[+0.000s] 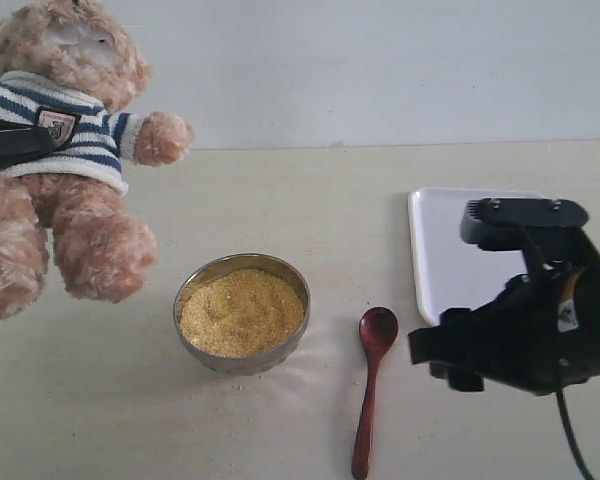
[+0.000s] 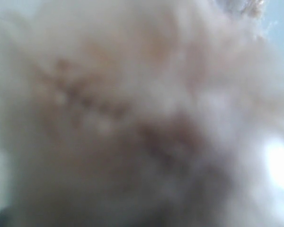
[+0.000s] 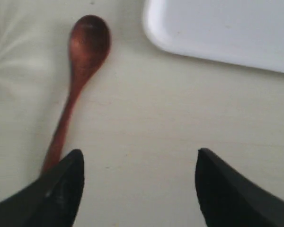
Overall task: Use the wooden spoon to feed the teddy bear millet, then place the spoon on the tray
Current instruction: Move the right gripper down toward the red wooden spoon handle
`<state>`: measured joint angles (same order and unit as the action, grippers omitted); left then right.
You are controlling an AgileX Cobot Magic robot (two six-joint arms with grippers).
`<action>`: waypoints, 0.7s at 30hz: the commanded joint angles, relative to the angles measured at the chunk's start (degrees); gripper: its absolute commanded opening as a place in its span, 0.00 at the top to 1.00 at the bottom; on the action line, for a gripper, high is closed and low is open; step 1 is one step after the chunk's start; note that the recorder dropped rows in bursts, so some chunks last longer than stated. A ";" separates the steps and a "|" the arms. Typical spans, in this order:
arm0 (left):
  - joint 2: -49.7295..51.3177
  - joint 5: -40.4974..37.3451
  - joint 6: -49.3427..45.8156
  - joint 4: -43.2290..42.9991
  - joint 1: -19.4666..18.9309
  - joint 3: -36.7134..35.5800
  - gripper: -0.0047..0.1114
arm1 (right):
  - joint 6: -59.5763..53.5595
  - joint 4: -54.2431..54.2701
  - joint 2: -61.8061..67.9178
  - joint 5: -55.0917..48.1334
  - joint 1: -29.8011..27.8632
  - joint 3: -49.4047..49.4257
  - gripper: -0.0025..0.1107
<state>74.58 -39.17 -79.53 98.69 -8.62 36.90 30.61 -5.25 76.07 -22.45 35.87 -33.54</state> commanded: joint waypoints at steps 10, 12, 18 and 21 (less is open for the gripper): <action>-0.61 -0.30 0.17 1.26 -0.15 -0.18 0.92 | -2.53 5.25 2.26 27.86 12.36 4.21 0.66; -0.61 -0.30 0.17 1.26 -0.15 -0.18 0.92 | -6.89 5.25 5.23 29.89 11.97 4.21 0.66; -0.61 -0.44 0.17 1.26 -0.15 -0.18 0.92 | -37.92 38.05 15.02 45.42 11.97 4.21 0.70; -0.61 -0.44 0.17 1.26 -0.15 -0.18 0.92 | -56.90 59.65 15.61 49.79 12.10 4.21 0.72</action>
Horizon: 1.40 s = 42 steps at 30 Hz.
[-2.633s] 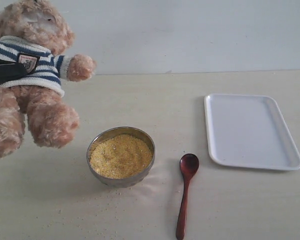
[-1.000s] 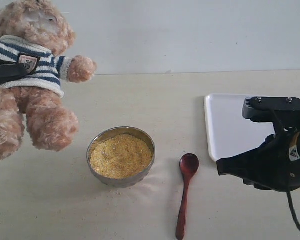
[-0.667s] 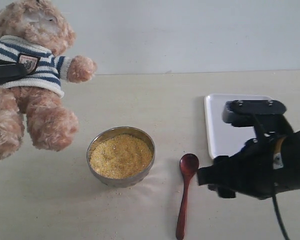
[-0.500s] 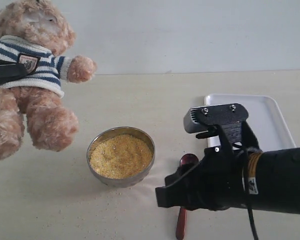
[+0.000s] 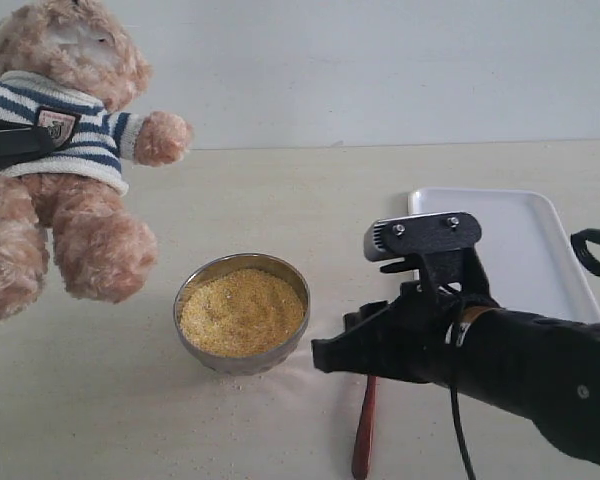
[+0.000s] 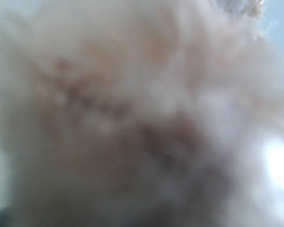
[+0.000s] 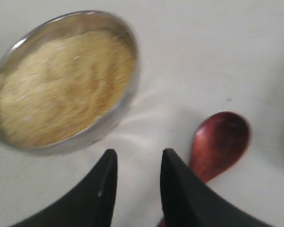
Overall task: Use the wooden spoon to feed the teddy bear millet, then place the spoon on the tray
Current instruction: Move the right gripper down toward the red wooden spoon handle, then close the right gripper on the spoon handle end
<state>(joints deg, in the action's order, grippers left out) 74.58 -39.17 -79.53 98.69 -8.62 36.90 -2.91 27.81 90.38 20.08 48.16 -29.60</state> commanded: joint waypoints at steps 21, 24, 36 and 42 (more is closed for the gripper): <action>-0.61 -0.44 0.17 1.26 -0.15 -0.18 0.92 | -20.65 42.08 -1.55 12.42 20.30 6.10 0.40; -0.61 -0.44 0.17 1.26 -0.15 -0.18 0.92 | -20.49 41.63 0.17 13.21 20.30 6.10 0.41; -0.61 -0.44 0.02 1.26 -0.15 -0.18 0.92 | -23.34 44.20 9.25 14.12 20.30 2.83 0.41; -0.61 -0.44 0.02 1.26 -0.15 -0.18 0.92 | -32.64 54.15 9.25 13.92 20.30 2.95 0.41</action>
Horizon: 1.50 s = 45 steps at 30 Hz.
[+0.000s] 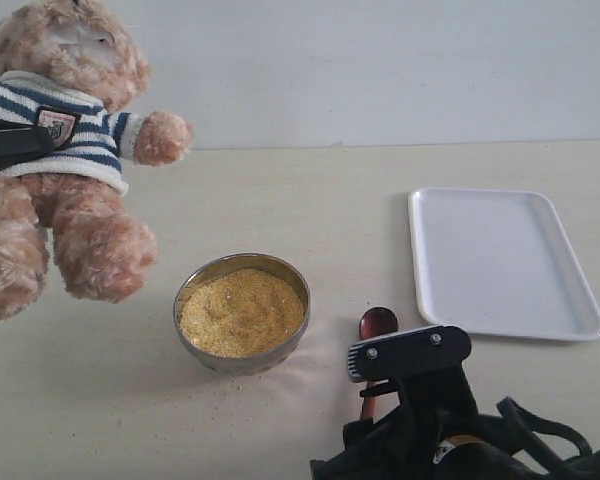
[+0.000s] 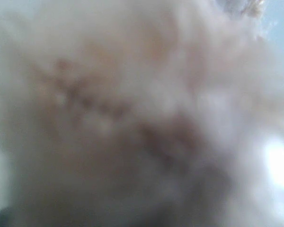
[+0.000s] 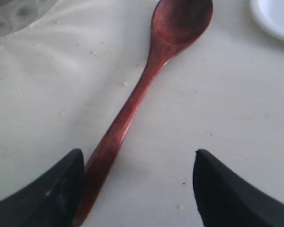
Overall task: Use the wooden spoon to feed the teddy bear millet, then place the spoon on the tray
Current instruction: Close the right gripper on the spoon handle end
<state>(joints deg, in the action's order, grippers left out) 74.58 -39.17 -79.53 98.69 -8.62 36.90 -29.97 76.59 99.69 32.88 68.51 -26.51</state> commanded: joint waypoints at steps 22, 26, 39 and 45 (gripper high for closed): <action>-0.61 -0.44 0.02 1.26 -0.15 -0.18 0.92 | -7.45 9.70 0.43 1.79 -0.05 -0.14 0.41; -0.61 -0.98 0.02 1.26 -0.15 -0.18 0.92 | -7.45 9.81 0.43 2.18 -0.05 -0.14 0.50; -0.61 -1.55 0.02 1.26 -0.15 -0.18 0.92 | -6.98 9.91 0.43 2.05 -0.05 -0.14 0.64; -0.61 -1.55 0.02 1.26 -0.15 -0.18 0.92 | -7.01 9.91 0.43 2.05 -0.05 -0.14 0.44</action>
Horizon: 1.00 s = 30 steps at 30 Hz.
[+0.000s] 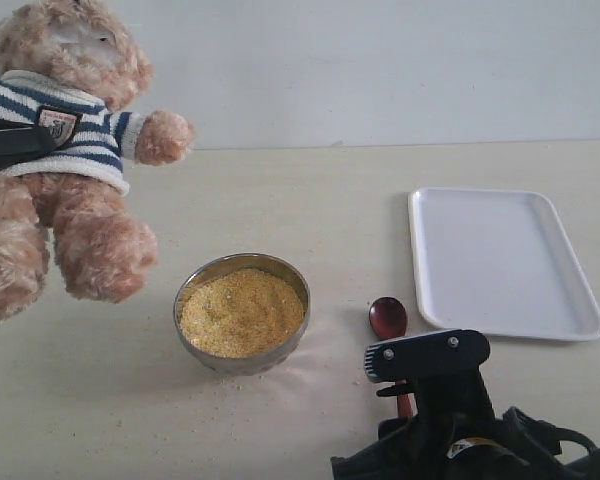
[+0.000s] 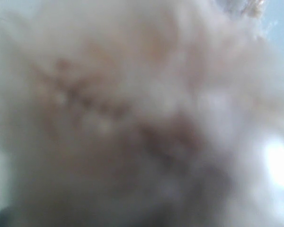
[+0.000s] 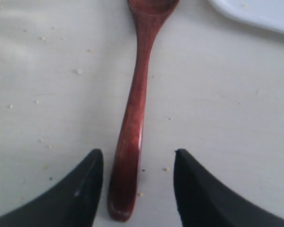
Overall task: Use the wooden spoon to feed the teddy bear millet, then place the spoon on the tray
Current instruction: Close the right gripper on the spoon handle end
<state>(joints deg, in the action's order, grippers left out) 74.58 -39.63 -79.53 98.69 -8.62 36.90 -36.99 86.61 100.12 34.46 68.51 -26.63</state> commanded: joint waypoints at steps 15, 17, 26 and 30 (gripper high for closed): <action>-0.61 -2.80 0.02 1.26 -0.15 -0.18 0.92 | 1.06 0.01 0.45 1.20 -0.05 -0.02 0.43; -0.61 -3.37 0.02 1.26 -0.15 -0.18 0.92 | 1.70 0.01 1.11 1.02 -0.05 -0.02 0.43; -0.61 -3.39 0.02 1.26 -0.15 -0.18 0.92 | 3.46 0.01 1.87 0.27 -0.05 -0.02 0.65; -0.61 -3.39 0.02 1.26 -0.15 -0.18 0.92 | 3.46 0.01 1.87 0.07 -0.05 -0.02 0.82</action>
<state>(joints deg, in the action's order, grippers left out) 74.58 -42.08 -79.53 98.69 -8.62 36.90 -33.84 86.38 101.73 34.98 68.51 -26.63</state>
